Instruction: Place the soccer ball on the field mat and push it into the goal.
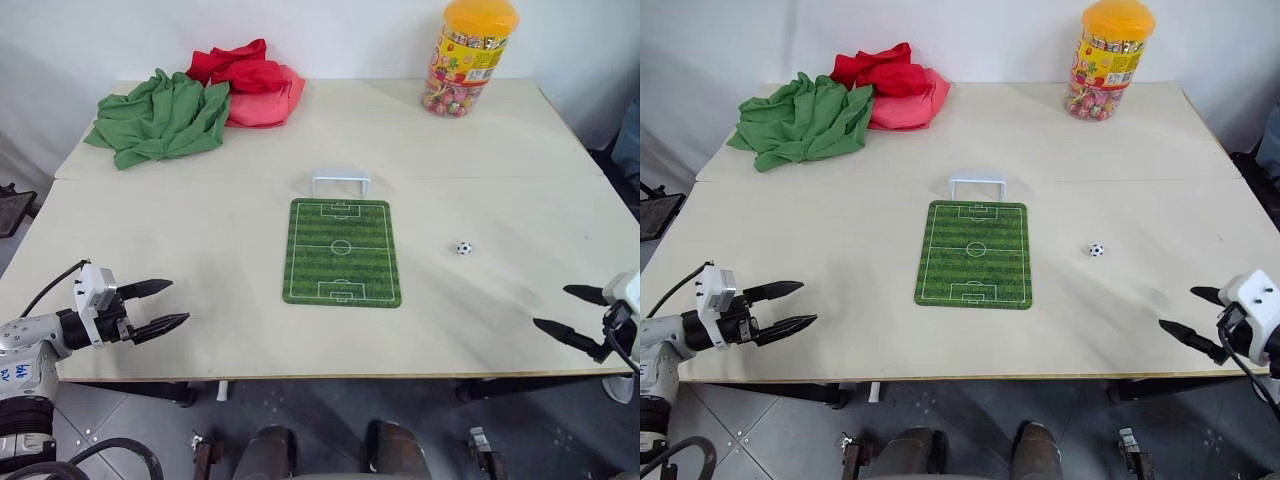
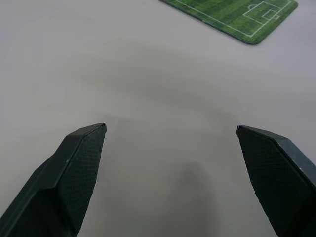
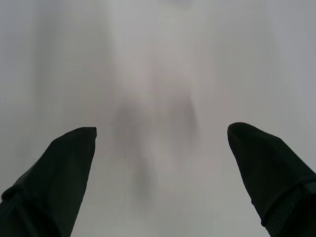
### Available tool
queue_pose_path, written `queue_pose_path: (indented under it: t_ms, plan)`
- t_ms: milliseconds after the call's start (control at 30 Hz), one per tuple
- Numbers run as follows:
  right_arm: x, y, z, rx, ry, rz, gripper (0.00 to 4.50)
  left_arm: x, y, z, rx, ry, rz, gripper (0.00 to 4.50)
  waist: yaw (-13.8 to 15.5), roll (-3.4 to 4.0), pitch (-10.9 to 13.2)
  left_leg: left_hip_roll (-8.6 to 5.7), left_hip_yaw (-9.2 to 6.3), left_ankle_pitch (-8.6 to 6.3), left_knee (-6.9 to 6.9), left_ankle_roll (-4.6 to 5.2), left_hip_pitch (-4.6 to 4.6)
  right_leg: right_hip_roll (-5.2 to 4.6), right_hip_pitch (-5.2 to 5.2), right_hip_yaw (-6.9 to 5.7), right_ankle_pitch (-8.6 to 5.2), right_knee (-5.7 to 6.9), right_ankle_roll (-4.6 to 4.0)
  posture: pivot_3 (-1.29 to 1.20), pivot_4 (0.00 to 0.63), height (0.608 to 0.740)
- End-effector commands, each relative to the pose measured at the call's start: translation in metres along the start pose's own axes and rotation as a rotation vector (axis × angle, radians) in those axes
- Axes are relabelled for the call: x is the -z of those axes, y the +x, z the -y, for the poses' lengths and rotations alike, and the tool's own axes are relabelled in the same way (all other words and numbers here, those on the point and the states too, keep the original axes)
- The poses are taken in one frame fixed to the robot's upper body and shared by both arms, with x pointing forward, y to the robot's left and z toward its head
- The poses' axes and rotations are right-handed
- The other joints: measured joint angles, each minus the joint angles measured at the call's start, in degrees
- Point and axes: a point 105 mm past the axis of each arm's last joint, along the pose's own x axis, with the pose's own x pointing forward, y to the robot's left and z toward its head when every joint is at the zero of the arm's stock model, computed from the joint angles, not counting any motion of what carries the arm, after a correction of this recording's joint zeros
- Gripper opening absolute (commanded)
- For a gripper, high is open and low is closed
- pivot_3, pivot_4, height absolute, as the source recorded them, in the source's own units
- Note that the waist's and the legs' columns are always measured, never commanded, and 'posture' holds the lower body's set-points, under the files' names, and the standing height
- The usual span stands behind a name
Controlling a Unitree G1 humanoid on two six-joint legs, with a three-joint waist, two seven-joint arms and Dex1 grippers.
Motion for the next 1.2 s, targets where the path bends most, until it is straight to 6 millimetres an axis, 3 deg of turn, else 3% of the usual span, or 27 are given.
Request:
queue_pose_path:
  t_ms: [33, 200, 367, 700, 1033, 1200]
  plan:
    - [-0.041, 0.003, 0.008, 0.038, -0.021, 0.072, 4.47, -0.032, 0.008, -0.002, 0.021, 0.152, 0.137, 4.5, 0.03, 0.0, 0.0, 0.0, 0.0, 0.0, 0.03, 0.0, -0.01, 0.0, 0.0, 0.0, 0.01, 0.0, -0.01, 0.0, 0.15, 0.74]
    - [-0.074, 0.035, 0.011, 0.005, -0.007, 0.141, 4.47, -0.052, 0.026, 0.019, 0.185, 0.181, 0.292, 4.5, -0.21, 0.0, 0.0, 0.01, 0.03, -0.02, 0.08, -0.01, -0.02, 0.02, -0.01, 0.02, 0.03, 0.0, -0.04, 0.0, 0.15, 0.74]
    - [-0.091, 0.069, 0.018, -0.021, 0.011, 0.192, 4.47, -0.063, 0.04, 0.036, 0.29, 0.219, 0.378, 4.5, 0.23, -0.05, 0.03, 0.04, 0.04, -0.02, 0.06, -0.01, -0.1, 0.07, -0.07, 0.0, 0.03, -0.01, -0.04, 0.0, 0.15, 0.74]
    - [-0.087, 0.111, 0.016, -0.091, 0.073, 0.224, 4.47, -0.054, 0.048, 0.055, 0.344, 0.211, 0.371, 4.5, -0.62, -0.07, 0.05, 0.07, 0.14, -0.1, 0.14, 0.05, -0.13, 0.11, -0.1, 0.07, 0.03, -0.05, -0.04, 0.0, 0.15, 0.74]
    - [-0.061, 0.142, -0.003, -0.119, 0.104, 0.188, 4.47, -0.056, 0.049, 0.058, 0.324, 0.199, 0.372, 4.5, -1.58, -0.05, 0.05, 0.08, 0.13, -0.09, 0.15, 0.04, -0.12, 0.11, -0.09, 0.08, 0.03, -0.02, -0.04, 0.0, 0.15, 0.74]
    - [-0.059, 0.142, 0.001, -0.089, 0.114, 0.213, 2.99, -0.054, 0.045, 0.056, 0.316, 0.2, 0.36, 4.5, -1.52, -0.05, 0.05, 0.08, 0.12, -0.09, 0.18, 0.04, -0.08, 0.11, -0.04, 0.08, 0.03, -0.02, -0.04, 0.0, 0.15, 0.74]
